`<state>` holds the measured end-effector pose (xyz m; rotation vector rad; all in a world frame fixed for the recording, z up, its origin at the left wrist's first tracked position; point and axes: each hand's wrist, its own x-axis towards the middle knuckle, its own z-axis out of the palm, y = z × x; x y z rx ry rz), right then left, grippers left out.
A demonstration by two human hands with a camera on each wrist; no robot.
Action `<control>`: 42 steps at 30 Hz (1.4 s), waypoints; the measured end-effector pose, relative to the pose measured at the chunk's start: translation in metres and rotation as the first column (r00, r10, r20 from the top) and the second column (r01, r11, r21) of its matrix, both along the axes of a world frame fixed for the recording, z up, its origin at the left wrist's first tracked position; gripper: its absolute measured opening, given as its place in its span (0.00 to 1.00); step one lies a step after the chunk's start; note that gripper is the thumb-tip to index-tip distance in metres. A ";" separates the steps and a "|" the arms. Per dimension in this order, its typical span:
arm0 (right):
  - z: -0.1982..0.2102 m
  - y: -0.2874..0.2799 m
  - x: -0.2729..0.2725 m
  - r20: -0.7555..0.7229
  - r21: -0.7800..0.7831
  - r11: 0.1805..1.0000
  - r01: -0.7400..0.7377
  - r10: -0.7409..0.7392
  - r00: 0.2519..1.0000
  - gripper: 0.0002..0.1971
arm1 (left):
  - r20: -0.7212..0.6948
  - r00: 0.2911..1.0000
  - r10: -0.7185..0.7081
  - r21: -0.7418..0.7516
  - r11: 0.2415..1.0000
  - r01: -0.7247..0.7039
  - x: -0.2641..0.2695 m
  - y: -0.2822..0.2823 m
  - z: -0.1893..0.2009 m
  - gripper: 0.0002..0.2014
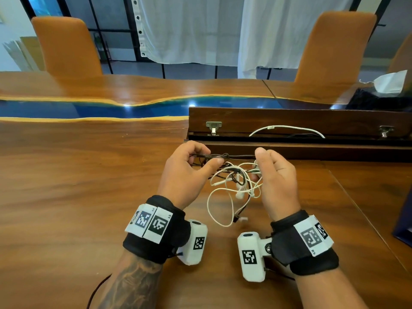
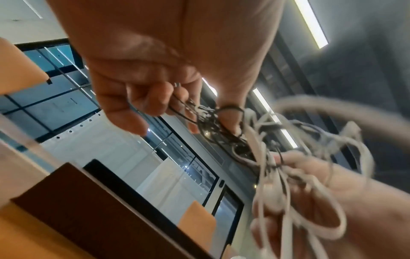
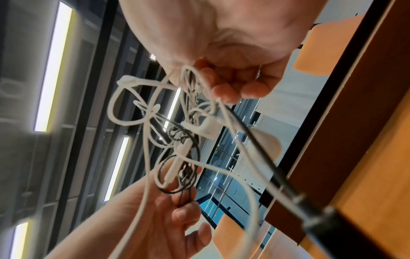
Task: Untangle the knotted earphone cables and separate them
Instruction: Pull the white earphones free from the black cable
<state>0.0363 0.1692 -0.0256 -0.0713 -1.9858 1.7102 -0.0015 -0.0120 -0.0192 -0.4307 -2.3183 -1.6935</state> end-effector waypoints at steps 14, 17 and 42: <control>-0.003 0.012 -0.007 0.018 -0.051 0.996 0.079 -0.078 0.997 0.21 | 0.154 0.985 -0.076 0.658 0.752 -0.045 -0.010 -0.002 0.002 0.11; -0.001 0.008 -0.007 0.046 -0.250 0.966 0.063 -0.053 0.998 0.10 | 0.161 0.985 -0.066 0.611 0.791 -0.047 -0.008 0.002 0.000 0.08; 0.009 0.026 0.001 0.068 -0.340 0.934 -0.114 0.145 0.987 0.15 | 0.133 0.981 0.143 0.046 0.988 -0.150 -0.016 -0.012 -0.007 0.17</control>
